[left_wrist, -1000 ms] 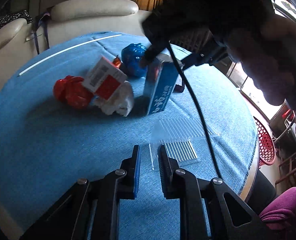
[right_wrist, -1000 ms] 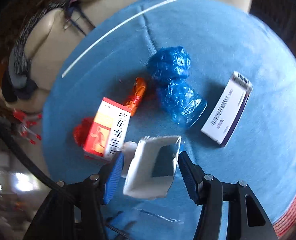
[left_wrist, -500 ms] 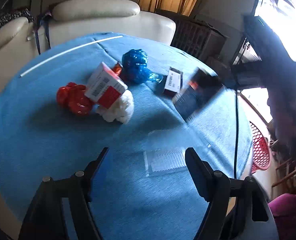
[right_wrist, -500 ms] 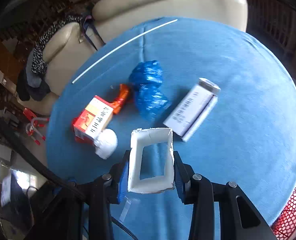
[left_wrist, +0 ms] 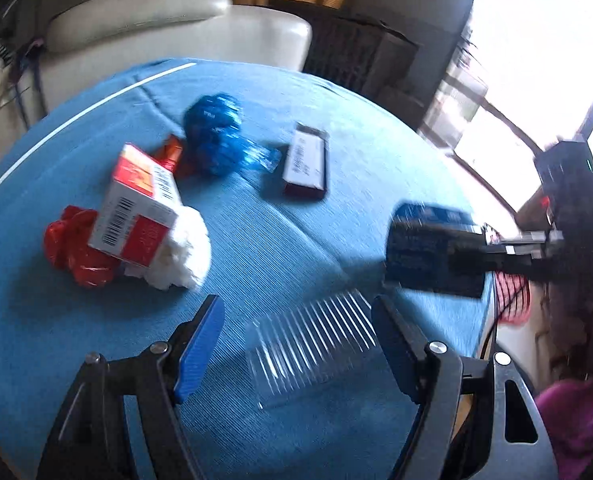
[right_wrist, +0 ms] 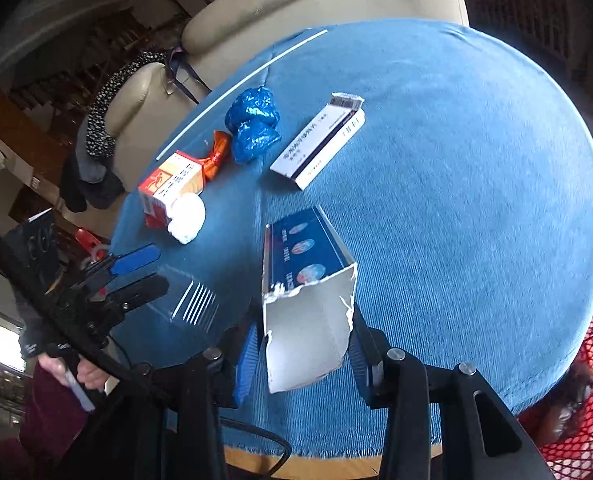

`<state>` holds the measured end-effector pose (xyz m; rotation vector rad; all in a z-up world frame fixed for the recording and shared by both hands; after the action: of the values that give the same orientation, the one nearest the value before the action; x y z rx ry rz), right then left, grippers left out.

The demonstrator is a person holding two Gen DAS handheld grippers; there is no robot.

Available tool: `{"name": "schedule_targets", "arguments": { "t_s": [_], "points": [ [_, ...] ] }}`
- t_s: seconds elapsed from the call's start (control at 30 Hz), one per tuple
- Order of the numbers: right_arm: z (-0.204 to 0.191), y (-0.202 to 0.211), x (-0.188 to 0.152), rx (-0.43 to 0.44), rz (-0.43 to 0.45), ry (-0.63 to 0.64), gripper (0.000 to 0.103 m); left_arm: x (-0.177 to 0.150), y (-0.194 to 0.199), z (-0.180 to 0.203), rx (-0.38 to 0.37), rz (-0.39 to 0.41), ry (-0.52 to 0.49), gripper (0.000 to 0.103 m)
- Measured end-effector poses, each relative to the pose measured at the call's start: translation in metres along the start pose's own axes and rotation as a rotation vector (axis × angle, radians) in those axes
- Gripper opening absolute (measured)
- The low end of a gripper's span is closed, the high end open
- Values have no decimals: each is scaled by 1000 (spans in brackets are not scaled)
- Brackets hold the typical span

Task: Collect trash
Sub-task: 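Grasp the blue box with the right tool while the left tool holds the clear tray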

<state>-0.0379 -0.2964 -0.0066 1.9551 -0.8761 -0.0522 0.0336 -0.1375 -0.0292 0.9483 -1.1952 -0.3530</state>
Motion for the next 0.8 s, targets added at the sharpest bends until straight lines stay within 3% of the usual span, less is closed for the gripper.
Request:
{"name": "schedule_targets", "arguments": {
  "t_s": [0.23,0.43,0.63,0.8],
  "points": [
    [3,-7,-12,11,-1,55,43,-22,19,15,-15,-3,-34,76],
    [12,-5,-15,16,13,48,45,-53,31,33,52,-71,-72,76],
    [21,-2,-12,28,9,12,59,-43,51,36,72,-27,-114,76],
    [27,-3,-9,36,9,-16,59,-31,42,36,32,-43,-205,77]
  ]
}}
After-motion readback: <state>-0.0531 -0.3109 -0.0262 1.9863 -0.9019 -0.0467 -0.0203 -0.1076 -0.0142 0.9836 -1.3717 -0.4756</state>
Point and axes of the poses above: each gripper's, at about its wrist camera, not at the fingertips, and y roughly against the way its jaws point, z to its right, x to its top, the point moved 4 cm from there along -y, roughly the way its jaws point, and after that the axes turned 13 degrees about -y, right-handed, at the moved point
